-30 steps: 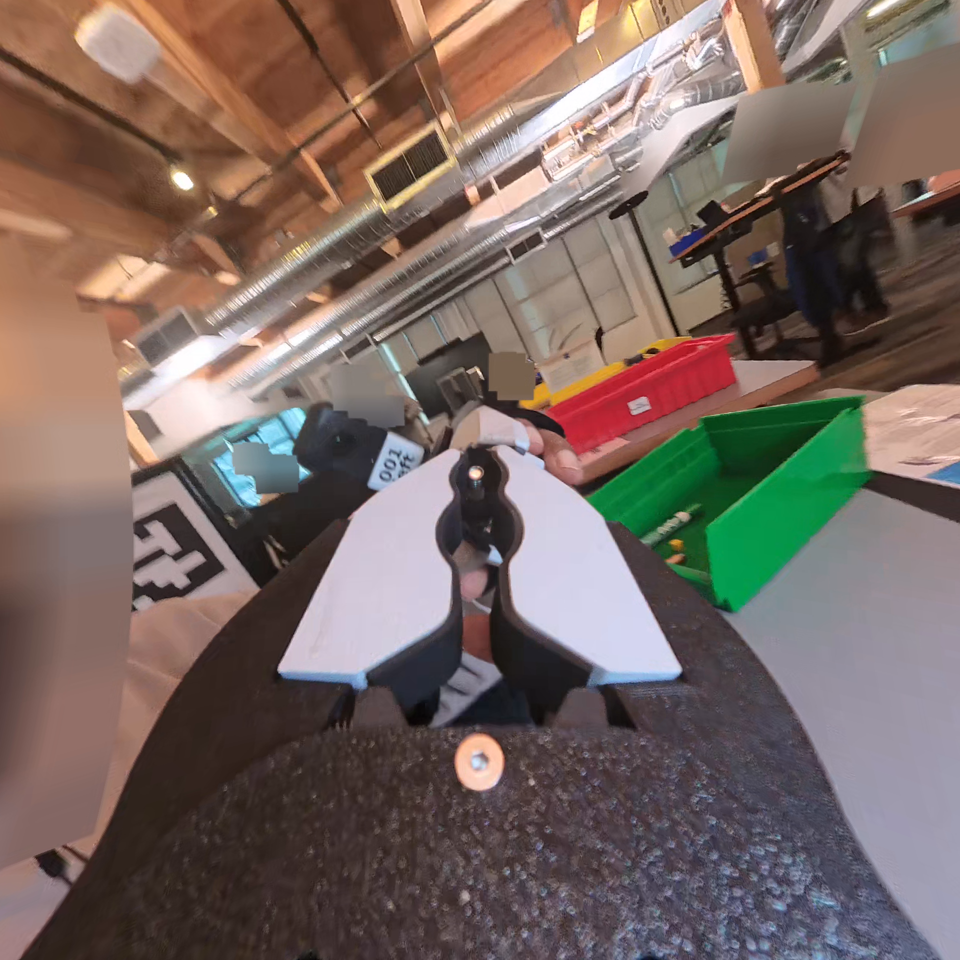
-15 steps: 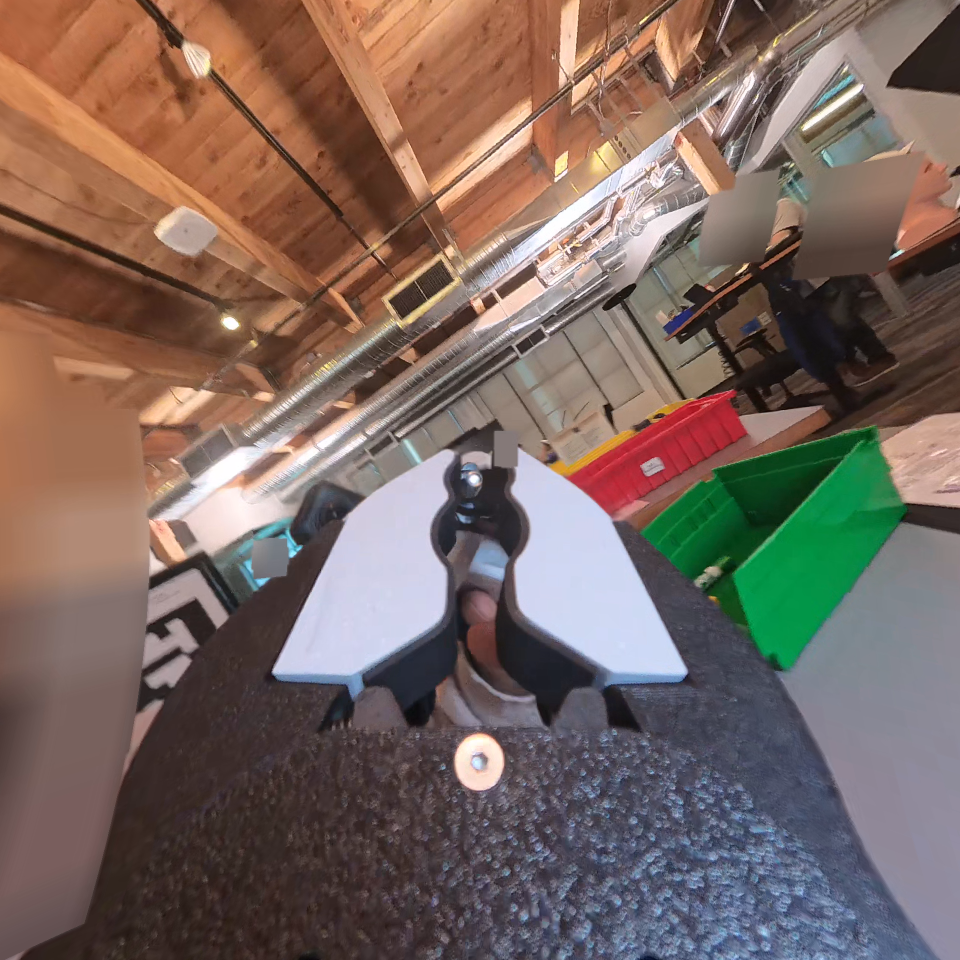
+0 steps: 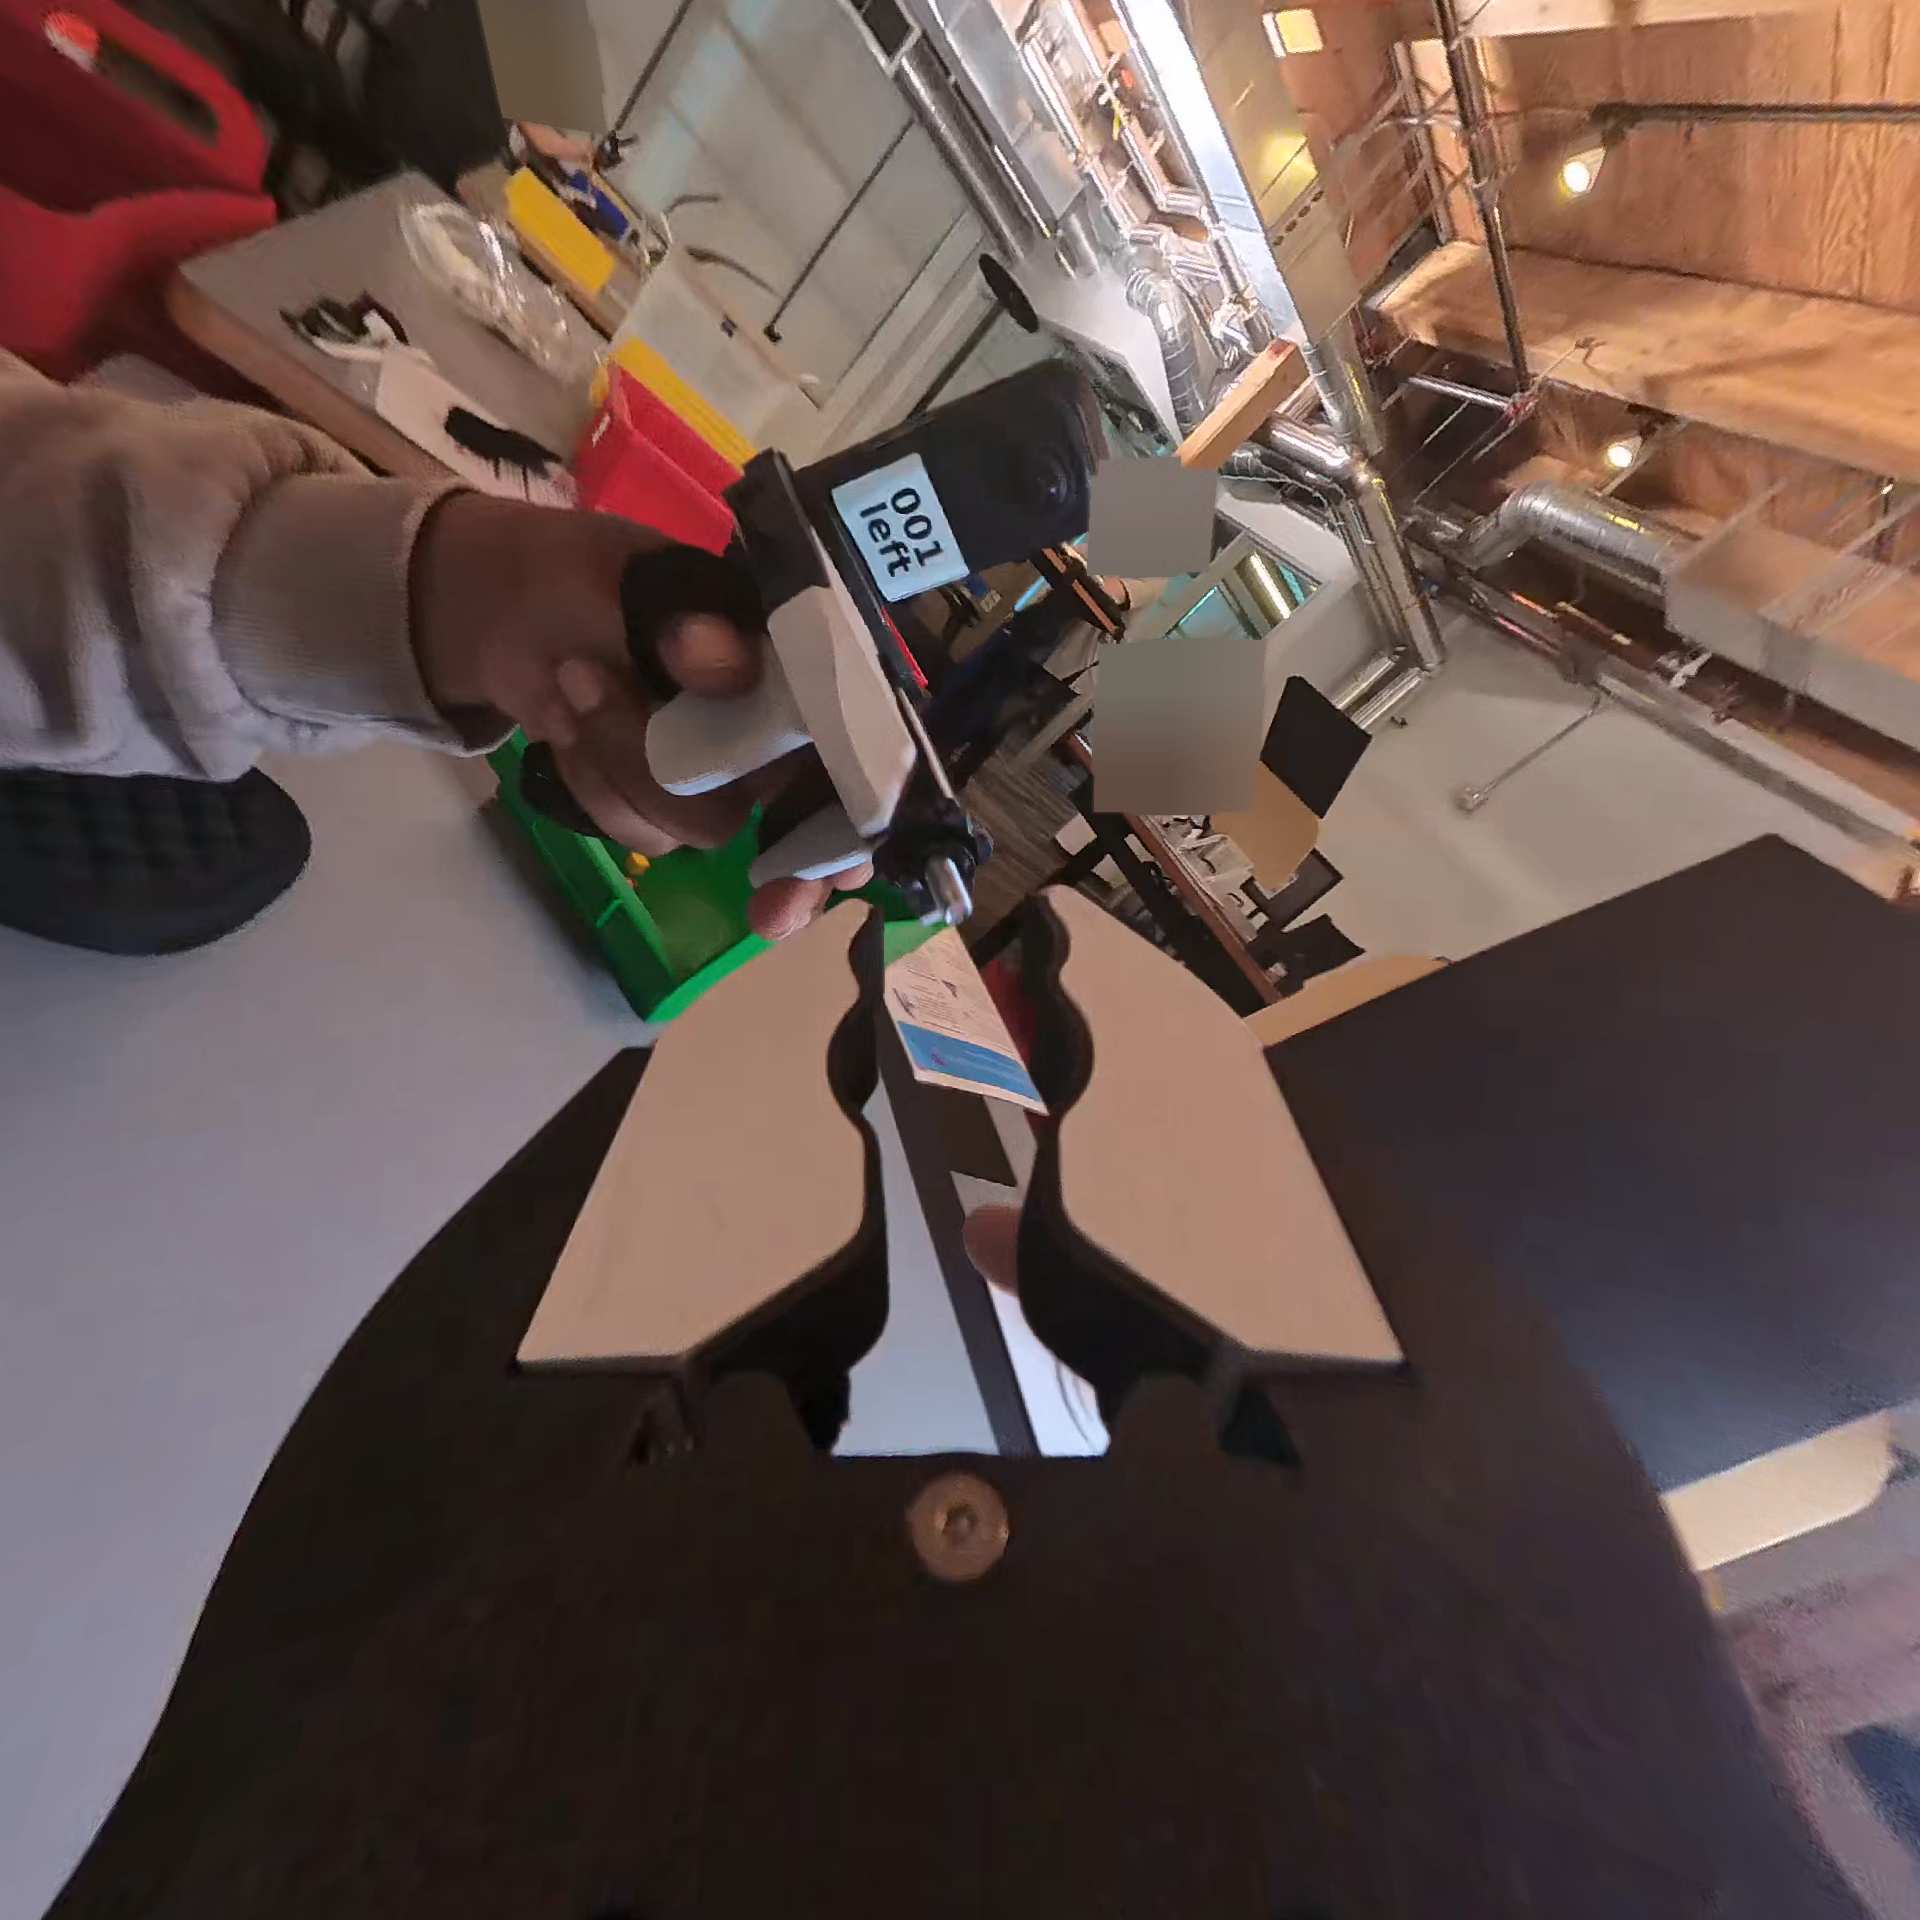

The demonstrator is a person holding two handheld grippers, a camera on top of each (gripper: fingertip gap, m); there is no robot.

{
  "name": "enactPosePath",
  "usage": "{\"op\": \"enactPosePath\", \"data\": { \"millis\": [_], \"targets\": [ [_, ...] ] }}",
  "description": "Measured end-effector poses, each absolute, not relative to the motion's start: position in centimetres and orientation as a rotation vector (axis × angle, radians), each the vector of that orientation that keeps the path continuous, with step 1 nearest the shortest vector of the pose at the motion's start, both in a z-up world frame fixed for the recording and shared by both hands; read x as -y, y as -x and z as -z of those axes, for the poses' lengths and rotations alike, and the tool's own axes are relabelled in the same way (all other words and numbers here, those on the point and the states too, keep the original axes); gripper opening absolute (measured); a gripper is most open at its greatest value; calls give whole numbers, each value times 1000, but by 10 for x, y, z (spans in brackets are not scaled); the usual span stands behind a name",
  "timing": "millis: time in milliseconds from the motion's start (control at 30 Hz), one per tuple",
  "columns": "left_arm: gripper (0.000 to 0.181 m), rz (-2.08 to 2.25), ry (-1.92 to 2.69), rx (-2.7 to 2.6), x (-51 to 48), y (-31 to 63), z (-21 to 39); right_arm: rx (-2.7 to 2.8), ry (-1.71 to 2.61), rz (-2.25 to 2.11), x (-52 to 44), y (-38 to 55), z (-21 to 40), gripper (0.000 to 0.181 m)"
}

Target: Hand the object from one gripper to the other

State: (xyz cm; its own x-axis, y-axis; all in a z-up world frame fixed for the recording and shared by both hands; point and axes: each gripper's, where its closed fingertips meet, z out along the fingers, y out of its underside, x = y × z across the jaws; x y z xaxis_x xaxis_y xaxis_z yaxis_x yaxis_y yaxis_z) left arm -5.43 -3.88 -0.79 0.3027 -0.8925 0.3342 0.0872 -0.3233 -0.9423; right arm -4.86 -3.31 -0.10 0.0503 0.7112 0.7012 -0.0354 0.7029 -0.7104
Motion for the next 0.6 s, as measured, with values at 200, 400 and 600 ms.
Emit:
{"op": "enactPosePath", "data": {
  "millis": [200, 400, 600],
  "targets": [
    [21, 1227, 1569, -795, 43, 46, 11, 1446, 632, -541, 29, 54, 9, 3],
    [21, 1235, 1580, -791, 42, 45, 13, 1459, 664, -615, 28, 54, 12, 4],
    [21, 1260, 1593, -790, 41, 46, 16, 1476, 639, -551, 30, 54, 14, 6]
  ]
}}
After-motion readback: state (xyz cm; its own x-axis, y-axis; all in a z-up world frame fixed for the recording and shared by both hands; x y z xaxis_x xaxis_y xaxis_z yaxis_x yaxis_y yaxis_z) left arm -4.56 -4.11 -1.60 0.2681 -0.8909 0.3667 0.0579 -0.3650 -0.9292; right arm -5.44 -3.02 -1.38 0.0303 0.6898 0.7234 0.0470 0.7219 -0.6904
